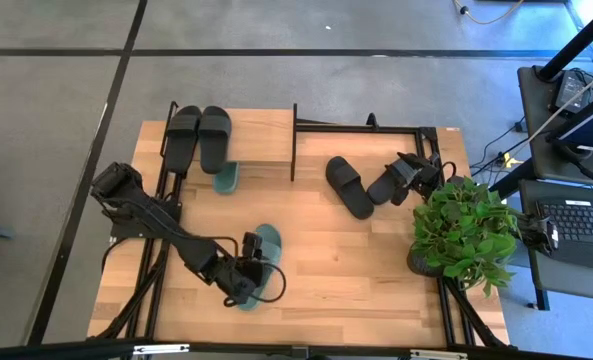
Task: Pick and place slides into the shelf
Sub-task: Put the green slipper under the shelf
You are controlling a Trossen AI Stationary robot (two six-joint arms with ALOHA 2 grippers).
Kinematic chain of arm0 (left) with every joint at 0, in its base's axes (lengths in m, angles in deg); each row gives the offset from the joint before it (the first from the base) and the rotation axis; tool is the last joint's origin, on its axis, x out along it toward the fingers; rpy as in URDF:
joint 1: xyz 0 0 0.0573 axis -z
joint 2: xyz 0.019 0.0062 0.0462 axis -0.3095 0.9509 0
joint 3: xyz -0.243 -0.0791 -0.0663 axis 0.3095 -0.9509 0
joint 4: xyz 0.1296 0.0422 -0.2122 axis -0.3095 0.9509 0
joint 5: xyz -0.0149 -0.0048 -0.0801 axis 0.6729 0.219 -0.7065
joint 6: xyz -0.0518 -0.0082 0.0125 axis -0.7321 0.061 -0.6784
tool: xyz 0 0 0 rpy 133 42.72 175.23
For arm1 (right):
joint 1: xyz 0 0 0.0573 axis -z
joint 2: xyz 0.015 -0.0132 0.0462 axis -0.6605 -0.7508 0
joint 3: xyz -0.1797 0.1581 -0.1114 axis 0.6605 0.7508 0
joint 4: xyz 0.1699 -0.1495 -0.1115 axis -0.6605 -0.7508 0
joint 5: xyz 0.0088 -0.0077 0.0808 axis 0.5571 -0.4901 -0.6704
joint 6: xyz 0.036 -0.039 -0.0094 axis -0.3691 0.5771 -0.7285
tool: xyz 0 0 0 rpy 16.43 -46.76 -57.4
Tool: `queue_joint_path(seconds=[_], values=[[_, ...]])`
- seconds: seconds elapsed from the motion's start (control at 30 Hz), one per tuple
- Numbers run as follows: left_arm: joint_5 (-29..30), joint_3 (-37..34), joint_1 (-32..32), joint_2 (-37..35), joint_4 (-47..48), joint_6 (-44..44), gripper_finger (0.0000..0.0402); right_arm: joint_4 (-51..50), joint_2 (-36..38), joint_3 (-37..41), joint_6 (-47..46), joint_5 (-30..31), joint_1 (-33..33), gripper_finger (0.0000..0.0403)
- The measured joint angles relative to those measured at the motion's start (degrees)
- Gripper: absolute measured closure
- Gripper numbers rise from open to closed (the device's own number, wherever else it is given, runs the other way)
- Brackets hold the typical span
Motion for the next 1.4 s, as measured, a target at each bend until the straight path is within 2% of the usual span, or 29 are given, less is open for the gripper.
queue_joint_path(seconds=[0.23,0.5,1.23,1.4], values=[[0.0,0.0,-0.7,4.7,2.0,-0.2,0.0197,0.0,0.0,0.0,0.0,0.0,0.0,0.0146],[0.8,0.0,-3.0,7.8,9.4,-4.5,0.0197,-0.1,0.0,0.0,0.0,0.0,0.0,0.0146],[1.0,0.0,-3.7,7.9,8.3,-4.5,0.0197,-0.1,0.0,0.0,0.0,0.0,0.0,0.0146],[2.7,0.0,-3.7,7.9,8.6,-4.1,0.0212,-0.1,0.0,0.0,0.0,0.0,0.0,0.0146]])
